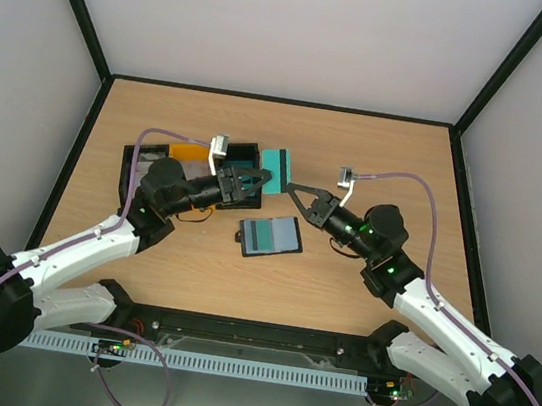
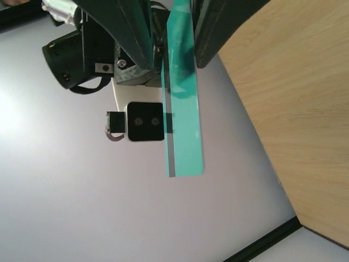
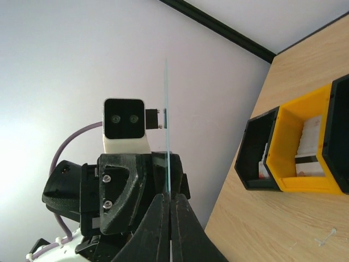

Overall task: Put the credit cards into the card holder
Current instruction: Pick up the credit card from the storage box, then insert the credit card into the card holder.

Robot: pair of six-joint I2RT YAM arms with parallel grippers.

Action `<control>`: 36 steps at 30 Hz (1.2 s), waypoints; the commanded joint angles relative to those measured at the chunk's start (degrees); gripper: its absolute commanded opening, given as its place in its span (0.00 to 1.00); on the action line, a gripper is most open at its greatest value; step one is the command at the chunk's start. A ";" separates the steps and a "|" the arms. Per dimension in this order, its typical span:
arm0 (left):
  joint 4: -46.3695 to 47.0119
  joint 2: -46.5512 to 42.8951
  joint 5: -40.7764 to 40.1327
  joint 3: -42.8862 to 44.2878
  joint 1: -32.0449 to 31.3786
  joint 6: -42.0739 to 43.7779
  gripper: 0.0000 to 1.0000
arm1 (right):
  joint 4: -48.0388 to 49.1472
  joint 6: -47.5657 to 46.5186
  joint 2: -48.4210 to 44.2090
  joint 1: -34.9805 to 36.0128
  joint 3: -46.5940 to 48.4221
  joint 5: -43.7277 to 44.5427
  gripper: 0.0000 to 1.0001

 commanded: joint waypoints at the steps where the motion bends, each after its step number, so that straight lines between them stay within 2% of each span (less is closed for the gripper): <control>1: 4.30 0.63 1.18 -1.10 -0.21 -0.47 0.18 | 3.15 2.71 0.91 -0.03 -1.03 -1.97 0.02; 4: 3.55 0.55 0.56 -1.25 -0.21 0.37 0.04 | 2.82 3.00 1.00 -0.02 -1.56 -1.55 0.02; 6: 1.76 0.13 -1.01 -1.72 -0.22 1.59 0.03 | 0.18 1.72 1.01 -0.05 -1.11 -0.37 0.03; 8: -0.87 -0.55 -3.43 -2.72 -0.21 3.17 0.03 | -6.33 -1.73 0.94 -0.05 0.19 2.13 0.14; 10: -6.05 -1.39 -6.82 -4.03 -0.21 5.47 0.03 | -13.84 -6.17 0.41 -0.04 0.86 6.67 0.31; 11: -8.78 -1.68 -8.98 -4.46 -0.25 6.81 0.03 | -16.75 -8.36 0.13 -0.02 0.79 8.93 0.36; 14: -14.82 -1.28 -15.01 -6.53 -0.48 8.41 0.03 | -24.67 -15.10 0.20 -0.03 0.55 15.13 0.48; 17: -15.22 0.84 -20.28 -9.18 -2.50 7.70 0.03 | -31.13 -20.01 2.28 -0.04 0.22 22.50 0.55; 21: -12.77 6.74 -28.47 -10.81 -8.29 5.10 0.03 | -35.72 -23.14 8.47 0.10 0.04 27.91 0.57; 26: -4.49 17.59 -33.48 -10.96 -14.25 1.60 0.03 | -37.43 -26.15 19.70 1.48 0.78 30.51 0.58; 30: -2.77 23.14 -37.24 -10.10 -16.22 -0.69 0.03 | -36.74 -29.58 25.09 3.00 1.55 30.37 0.61; 36: -3.93 25.31 -38.84 -9.48 -16.38 -2.11 0.03 | -34.44 -30.12 30.17 4.96 1.67 29.85 0.62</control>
